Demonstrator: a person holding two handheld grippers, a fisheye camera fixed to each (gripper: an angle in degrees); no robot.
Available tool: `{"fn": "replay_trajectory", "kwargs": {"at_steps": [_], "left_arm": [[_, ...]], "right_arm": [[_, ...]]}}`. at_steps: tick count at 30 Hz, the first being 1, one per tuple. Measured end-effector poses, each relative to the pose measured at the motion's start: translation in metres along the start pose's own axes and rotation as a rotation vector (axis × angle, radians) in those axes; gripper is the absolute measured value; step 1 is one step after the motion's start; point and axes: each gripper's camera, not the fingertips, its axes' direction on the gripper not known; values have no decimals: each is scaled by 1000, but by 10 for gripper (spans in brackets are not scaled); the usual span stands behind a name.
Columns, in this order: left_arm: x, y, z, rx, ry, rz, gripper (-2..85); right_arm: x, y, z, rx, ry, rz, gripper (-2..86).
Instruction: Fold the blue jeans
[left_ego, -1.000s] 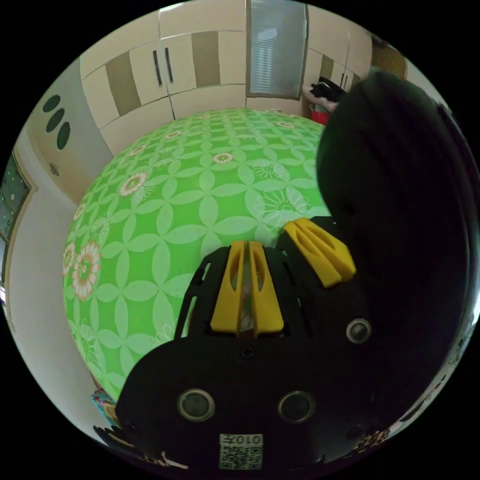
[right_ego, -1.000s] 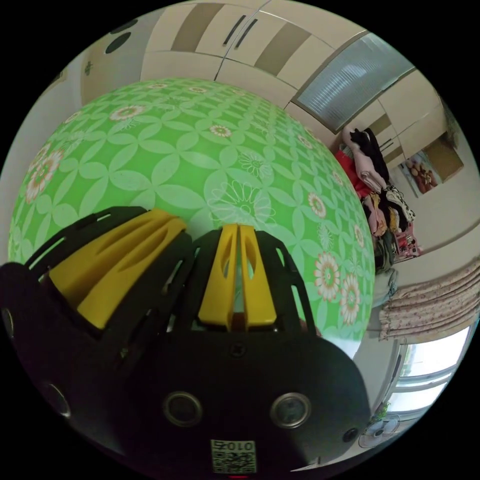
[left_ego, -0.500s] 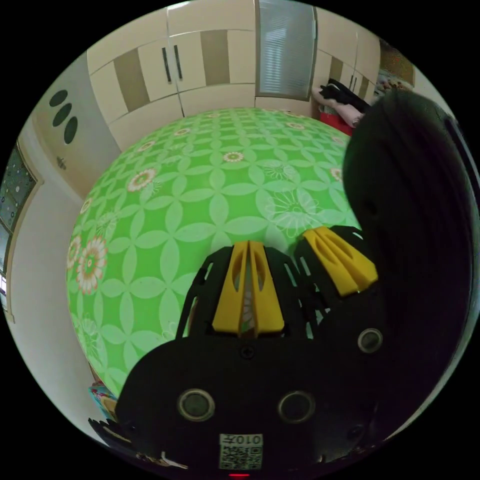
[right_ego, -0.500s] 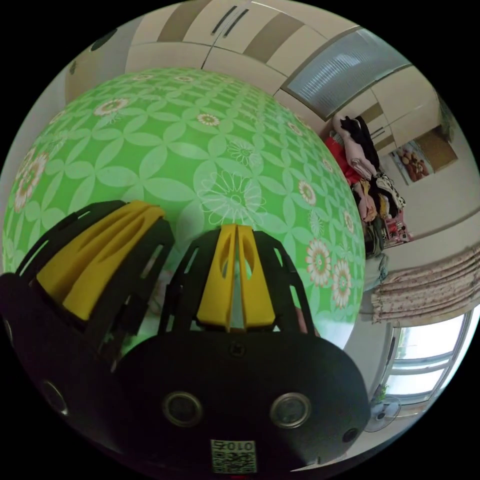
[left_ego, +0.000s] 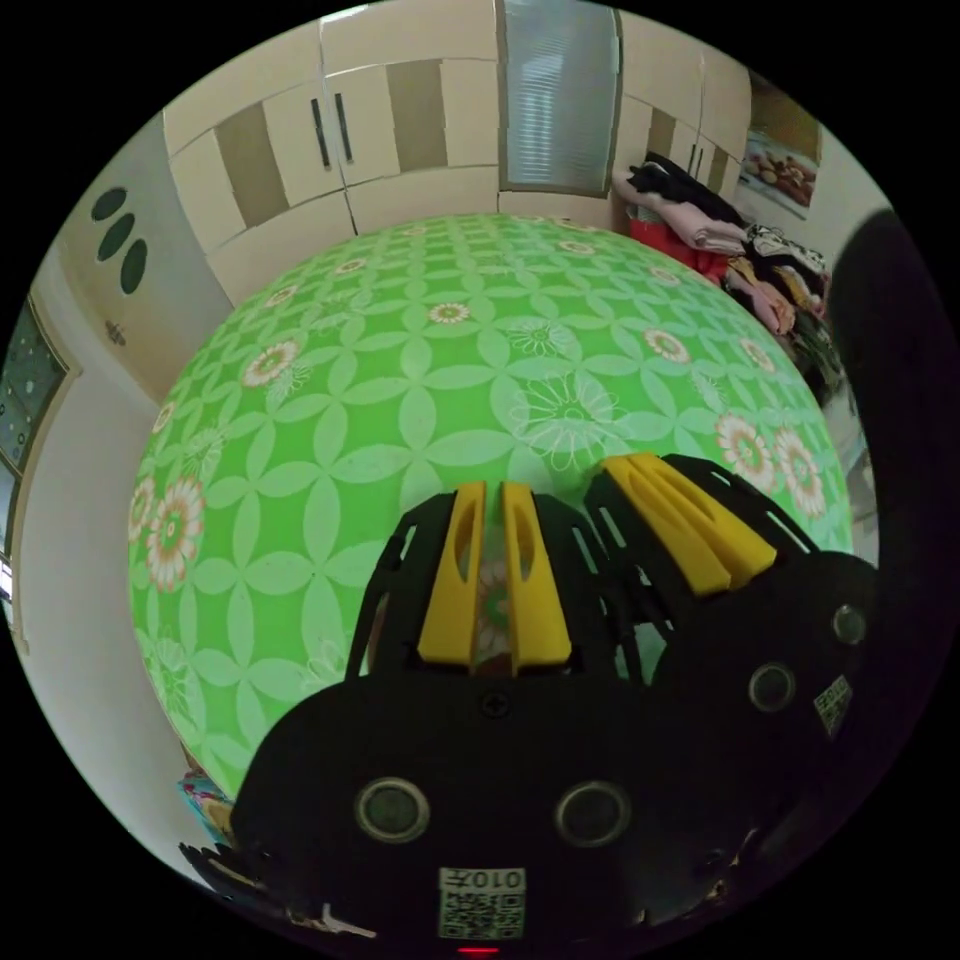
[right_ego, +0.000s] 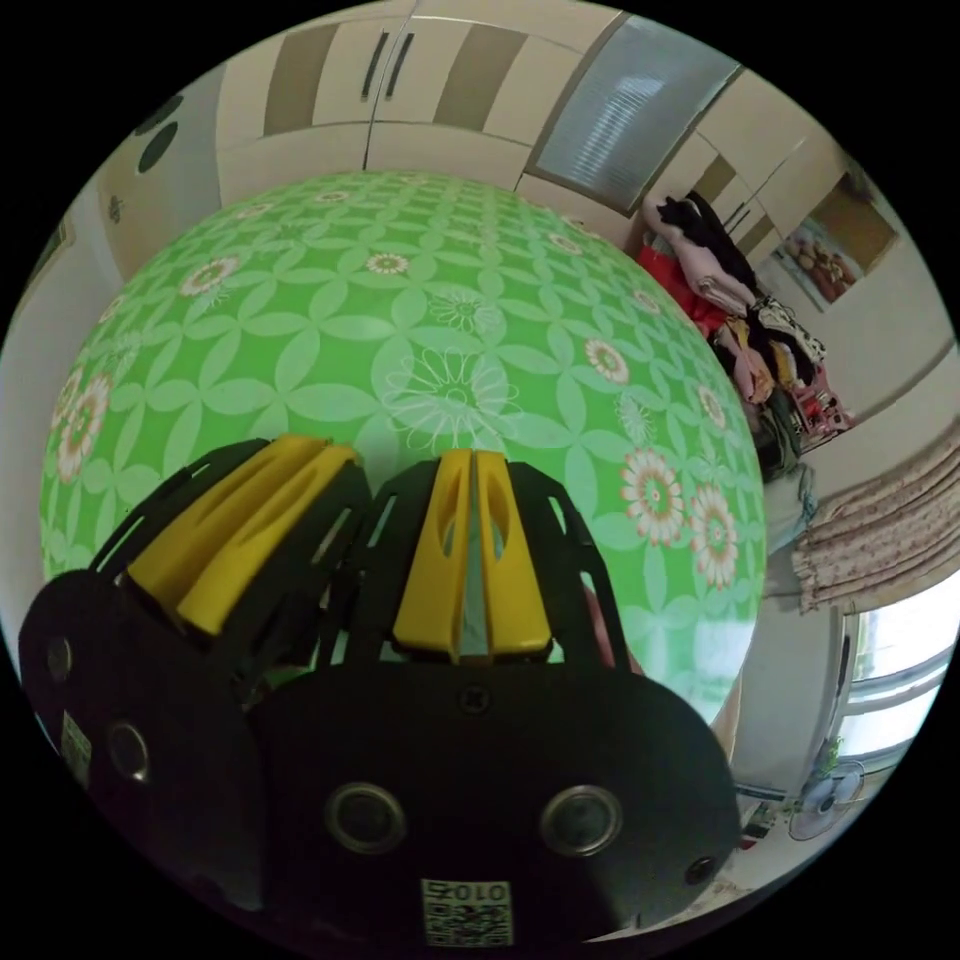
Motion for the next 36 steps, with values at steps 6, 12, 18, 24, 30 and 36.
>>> {"fn": "replay_trajectory", "kwargs": {"at_steps": [6, 12, 18, 24, 30, 36], "left_arm": [[2, -9, -2, -2, -39, -43, 0], [4, -17, -7, 5, -17, -75, 0], [3, -22, -13, 3, -21, -101, -3], [-21, -27, -16, 8, 124, -175, -3], [-2, -38, -30, 7, -10, -35, -3], [1, -46, -42, 8, -45, -5, -3]], "right_arm": [[19, 2, 6, -15, -85, 51, 13], [34, 5, 3, -12, -142, 67, 13], [36, 7, -3, -6, -120, 34, 13], [36, 8, -9, -5, -101, 32, 13], [33, 8, -17, -8, -77, 37, 14], [30, 8, -29, -6, -42, 24, 14]]}}
